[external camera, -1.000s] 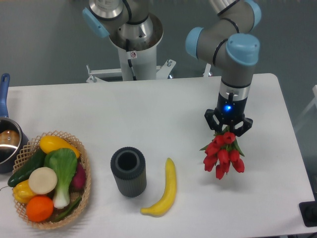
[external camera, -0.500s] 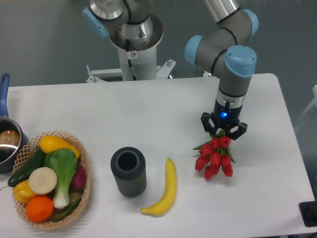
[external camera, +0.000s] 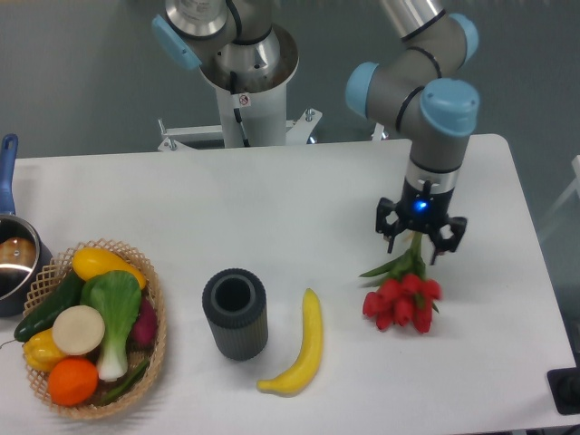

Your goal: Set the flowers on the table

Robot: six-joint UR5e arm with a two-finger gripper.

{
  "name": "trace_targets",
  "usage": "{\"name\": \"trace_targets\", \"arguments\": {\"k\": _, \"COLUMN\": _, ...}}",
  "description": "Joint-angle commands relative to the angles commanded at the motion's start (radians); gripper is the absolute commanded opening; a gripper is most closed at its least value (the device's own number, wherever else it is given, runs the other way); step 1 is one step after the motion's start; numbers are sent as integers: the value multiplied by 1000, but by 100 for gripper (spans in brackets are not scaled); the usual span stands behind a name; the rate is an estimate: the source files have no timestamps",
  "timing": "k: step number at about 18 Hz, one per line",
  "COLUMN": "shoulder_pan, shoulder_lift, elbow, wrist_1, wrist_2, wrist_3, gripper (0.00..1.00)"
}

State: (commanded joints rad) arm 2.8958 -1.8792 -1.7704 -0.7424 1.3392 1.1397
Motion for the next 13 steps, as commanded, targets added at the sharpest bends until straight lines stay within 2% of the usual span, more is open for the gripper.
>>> {"name": "trace_targets", "arguments": {"k": 2, "shoulder_pan": 23, "shoulder_lift": 0, "elbow": 46, "wrist_1": 0, "wrist_2": -2, "wrist_3": 20, "gripper": 100}}
{"name": "trace_targets", "arguments": {"k": 5, "shoulder_pan": 40, "shoulder_lift": -3, "elbow": 92, "wrist_1": -6, "wrist_2": 2, "wrist_3": 128, "gripper": 100}}
{"name": "trace_targets", "arguments": {"k": 9, "shoulder_pan": 57, "shoulder_lift": -3, "elbow": 77, "wrist_1": -14, "wrist_2": 11, "wrist_3": 300, "gripper": 100}}
{"name": "trace_targets", "arguments": {"k": 13, "shoulder_pan": 62, "shoulder_lift": -3, "elbow": 71, "wrist_1": -38, "wrist_2": 104, "wrist_3": 461, "gripper": 100}}
